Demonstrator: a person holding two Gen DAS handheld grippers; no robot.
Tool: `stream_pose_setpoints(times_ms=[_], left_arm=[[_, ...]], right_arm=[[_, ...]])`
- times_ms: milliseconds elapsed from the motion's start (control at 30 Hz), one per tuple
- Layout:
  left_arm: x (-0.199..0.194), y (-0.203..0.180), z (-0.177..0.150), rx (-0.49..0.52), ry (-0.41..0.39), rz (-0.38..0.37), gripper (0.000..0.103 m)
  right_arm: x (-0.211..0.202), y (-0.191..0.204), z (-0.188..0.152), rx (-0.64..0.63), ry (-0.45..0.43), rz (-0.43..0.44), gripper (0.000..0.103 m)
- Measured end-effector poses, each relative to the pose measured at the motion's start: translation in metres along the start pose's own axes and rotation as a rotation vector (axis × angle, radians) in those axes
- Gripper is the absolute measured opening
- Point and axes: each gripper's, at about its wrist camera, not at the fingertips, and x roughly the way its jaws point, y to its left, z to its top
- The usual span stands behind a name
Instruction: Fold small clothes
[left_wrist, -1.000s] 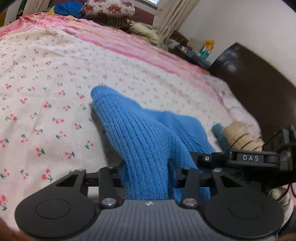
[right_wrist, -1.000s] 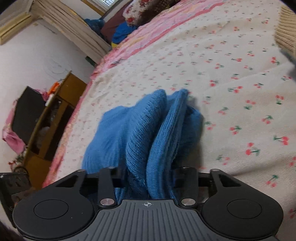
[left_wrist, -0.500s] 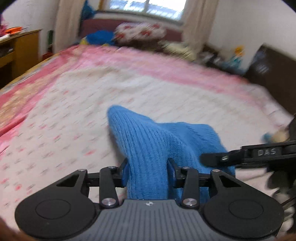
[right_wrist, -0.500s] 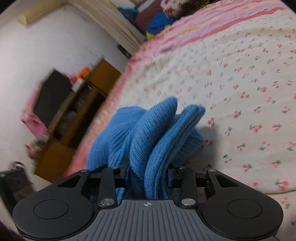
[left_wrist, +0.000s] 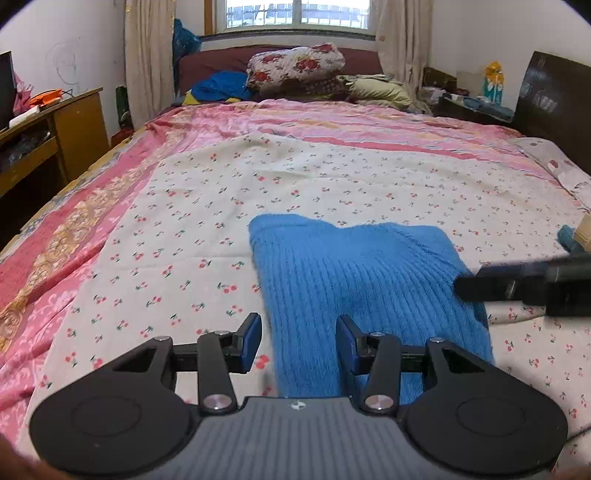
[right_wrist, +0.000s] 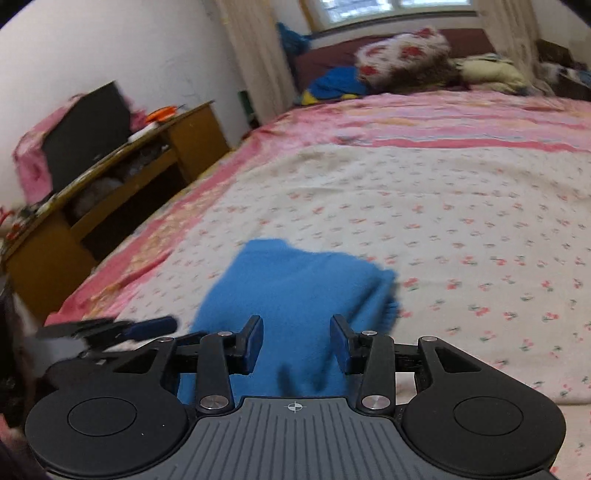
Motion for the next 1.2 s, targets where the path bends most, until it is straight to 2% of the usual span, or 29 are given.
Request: stream_pose_setpoints(times_ms=[67,167,333,400,533,600,667,967,1200], left_arm=[[-0.003,0.000,-0.002,0.000,0.006,0.006,0.051],[-0.005,0.001,-0.004,-0.004,0.015,0.019,0.051],[-0.009,-0.002,-0.009,-0.012,0.035,0.031,0.053],[-0.011,-0.005,-0.010,-0.012,0.036,0.039,0.060],[-0.017,-0.009,-0.015,-0.022,0.029,0.061,0.070],[-0.019,-0.010,-0.016,-0.037,0.029,0.096,0.086],[-0.021,-0.011,-0.018,-0.041,0.031,0.136,0.093],[-0.032,-0.011,-0.029,-0.082,0.033,0.138,0.096],[-0.037,-0.017,-0.034,-0.104,0.037,0.139,0.102]], right_arm=[[0.011,0.006,-0.008,-0.013,0.052,-0.003,0.038],[0.025,0.004,-0.017,-0.014,0.112,-0.052,0.032],[0.016,0.008,-0.018,-0.016,0.114,-0.091,0.034],[0.011,0.015,-0.018,-0.031,0.098,-0.090,0.034],[0.002,0.024,-0.022,-0.049,0.083,-0.080,0.034],[0.001,0.028,-0.025,-0.049,0.083,-0.079,0.035],[0.000,0.029,-0.027,-0.049,0.089,-0.075,0.036],[-0.005,0.028,-0.034,-0.016,0.083,-0.088,0.038],[-0.008,0.027,-0.043,-0.009,0.092,-0.100,0.038]])
